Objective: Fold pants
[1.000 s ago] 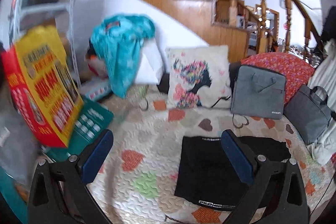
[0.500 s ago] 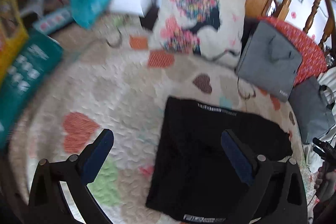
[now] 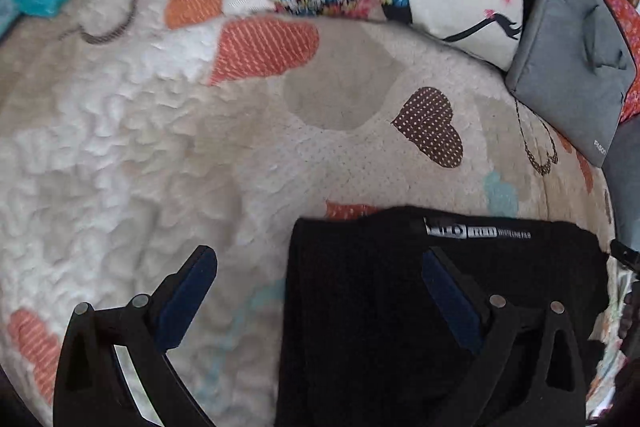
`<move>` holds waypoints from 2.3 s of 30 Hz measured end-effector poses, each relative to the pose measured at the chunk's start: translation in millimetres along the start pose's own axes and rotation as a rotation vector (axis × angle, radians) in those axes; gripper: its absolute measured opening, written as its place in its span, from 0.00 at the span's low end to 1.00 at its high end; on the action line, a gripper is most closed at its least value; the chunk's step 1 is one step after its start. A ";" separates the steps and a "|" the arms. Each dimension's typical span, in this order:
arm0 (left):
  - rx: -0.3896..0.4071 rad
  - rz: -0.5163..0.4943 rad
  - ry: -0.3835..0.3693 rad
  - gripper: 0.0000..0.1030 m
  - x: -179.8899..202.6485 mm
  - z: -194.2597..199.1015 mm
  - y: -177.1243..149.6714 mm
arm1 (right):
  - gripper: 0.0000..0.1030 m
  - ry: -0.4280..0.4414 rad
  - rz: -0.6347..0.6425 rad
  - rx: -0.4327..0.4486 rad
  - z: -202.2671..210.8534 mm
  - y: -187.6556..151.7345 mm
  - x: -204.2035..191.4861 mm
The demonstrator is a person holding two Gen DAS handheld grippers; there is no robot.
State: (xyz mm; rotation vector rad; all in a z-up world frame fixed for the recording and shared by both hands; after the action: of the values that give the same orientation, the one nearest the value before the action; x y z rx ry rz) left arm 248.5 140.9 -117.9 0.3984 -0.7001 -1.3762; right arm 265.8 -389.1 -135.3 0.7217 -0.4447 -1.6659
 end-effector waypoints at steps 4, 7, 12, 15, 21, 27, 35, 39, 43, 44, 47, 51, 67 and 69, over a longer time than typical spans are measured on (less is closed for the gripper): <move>-0.008 -0.002 -0.039 0.99 8.7 -13.3 6.2 | 0.99 0.020 0.026 -0.016 -18.8 6.7 -9.0; -0.005 -0.033 -0.061 0.99 19.7 -17.8 9.7 | 0.99 0.044 0.047 -0.030 -29.0 6.5 -21.3; -0.026 -0.139 -0.009 0.99 28.9 -26.9 7.1 | 0.99 0.081 0.084 -0.044 -35.2 -3.5 -41.4; -0.027 -0.256 0.015 0.79 42.1 -24.0 1.8 | 0.89 0.071 0.180 -0.044 -33.3 -13.1 -54.6; 0.001 -0.208 0.017 0.07 37.8 -0.8 15.3 | 0.13 0.100 0.192 -0.045 -15.1 -17.6 -73.4; 0.041 -0.128 -0.031 0.07 28.4 34.0 20.1 | 0.10 0.101 0.185 0.004 18.4 -19.2 -82.4; 0.032 -0.052 0.009 0.26 27.6 23.3 18.1 | 0.10 0.093 0.171 0.011 44.0 -22.0 -83.7; 0.031 -0.075 0.009 0.45 35.7 7.9 22.8 | 0.10 0.090 0.174 0.007 39.6 -20.5 -83.2; -0.006 -0.172 0.015 0.64 44.8 -20.0 17.5 | 0.10 0.093 0.151 -0.012 26.5 -19.5 -79.2; -0.028 -0.197 0.017 0.64 45.9 -27.3 12.2 | 0.10 0.092 0.145 -0.014 24.8 -20.2 -78.1; -0.024 -0.266 0.008 0.23 53.5 -28.0 4.5 | 0.10 0.092 0.131 -0.020 19.7 -21.3 -76.5; 0.012 -0.268 -0.060 0.07 63.4 1.7 8.8 | 0.10 0.093 0.124 -0.001 28.1 -19.6 -77.9; 0.186 -0.128 -0.207 0.05 30.7 202.9 -83.2 | 0.10 0.210 0.045 -0.016 176.3 -133.4 -73.3; 0.156 -0.109 -0.154 0.04 11.3 209.3 -121.5 | 0.10 0.211 0.056 -0.088 184.0 -176.0 -65.2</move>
State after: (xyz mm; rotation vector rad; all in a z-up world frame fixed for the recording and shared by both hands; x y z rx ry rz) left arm 19.7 137.7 -38.4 0.4625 -0.9277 -1.4709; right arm 19.6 -304.4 -99.3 0.8028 -0.2388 -1.5285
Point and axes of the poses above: each gripper's, at about its wrist camera, not at the fingertips, and z roughly against the way its jaws point, x to its right, y to its top, the point moved 10 cm from there along -z, roughly the way its jaws point, and after that the axes turned 15 degrees about x, right-handed, at the moved point
